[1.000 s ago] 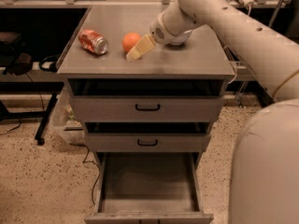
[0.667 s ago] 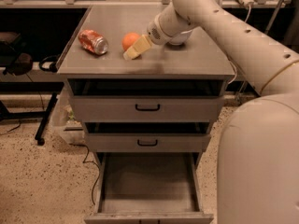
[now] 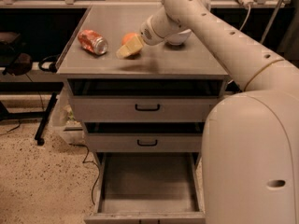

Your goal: Place orange into bottom drawer

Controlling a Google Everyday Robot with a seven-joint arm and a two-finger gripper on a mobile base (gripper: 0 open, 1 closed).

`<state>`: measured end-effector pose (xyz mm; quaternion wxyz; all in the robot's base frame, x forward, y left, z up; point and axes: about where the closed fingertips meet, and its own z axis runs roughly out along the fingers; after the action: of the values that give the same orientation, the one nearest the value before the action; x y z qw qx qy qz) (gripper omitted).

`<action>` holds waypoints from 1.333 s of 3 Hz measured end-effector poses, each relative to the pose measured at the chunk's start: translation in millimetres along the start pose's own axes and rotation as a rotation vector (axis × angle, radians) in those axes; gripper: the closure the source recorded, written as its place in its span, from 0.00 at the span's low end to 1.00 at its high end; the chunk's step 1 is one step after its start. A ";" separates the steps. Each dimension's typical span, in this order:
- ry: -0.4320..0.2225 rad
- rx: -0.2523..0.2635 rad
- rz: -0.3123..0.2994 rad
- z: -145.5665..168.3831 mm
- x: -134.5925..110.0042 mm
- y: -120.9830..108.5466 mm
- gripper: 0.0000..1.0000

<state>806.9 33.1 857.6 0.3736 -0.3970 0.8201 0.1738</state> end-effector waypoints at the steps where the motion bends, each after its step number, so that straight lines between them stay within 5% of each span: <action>1: -0.006 -0.021 0.017 13.1 -5.0 6.2 0.00; 4: -0.038 -0.071 0.060 25.9 -10.8 24.0 0.66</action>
Offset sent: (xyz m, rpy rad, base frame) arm 0.0052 0.0364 -0.0058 0.0753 0.0379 0.0193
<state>804.8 68.8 848.4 0.3694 -0.3818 0.8178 0.2214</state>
